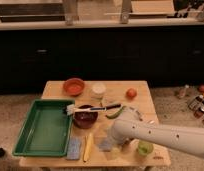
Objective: Wipe table surface with towel
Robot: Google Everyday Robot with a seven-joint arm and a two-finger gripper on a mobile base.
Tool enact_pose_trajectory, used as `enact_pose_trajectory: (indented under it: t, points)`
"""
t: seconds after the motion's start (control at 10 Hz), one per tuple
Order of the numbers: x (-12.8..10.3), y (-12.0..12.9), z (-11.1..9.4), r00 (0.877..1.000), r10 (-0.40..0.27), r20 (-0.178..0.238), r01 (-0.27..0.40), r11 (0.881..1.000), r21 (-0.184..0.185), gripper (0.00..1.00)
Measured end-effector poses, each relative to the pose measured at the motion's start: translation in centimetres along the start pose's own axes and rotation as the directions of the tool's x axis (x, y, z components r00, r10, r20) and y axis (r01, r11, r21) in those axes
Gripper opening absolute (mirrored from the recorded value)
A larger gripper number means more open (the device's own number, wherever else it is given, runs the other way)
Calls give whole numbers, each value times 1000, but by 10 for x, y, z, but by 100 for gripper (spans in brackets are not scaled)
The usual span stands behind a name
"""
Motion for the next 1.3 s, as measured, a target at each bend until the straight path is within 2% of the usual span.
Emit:
enact_pose_trajectory:
  t: [0.3,0.6,0.9,1.3]
  points:
    - [10,2,9,1000,-10,5,10,999,-34,80]
    - [12,2,22,999,-29,-15,27,996,-81,78]
    - [11,3,26,999,-43,-27,40,994,-97,51]
    - [11,5,27,998,-60,-14,58,992,-110,11]
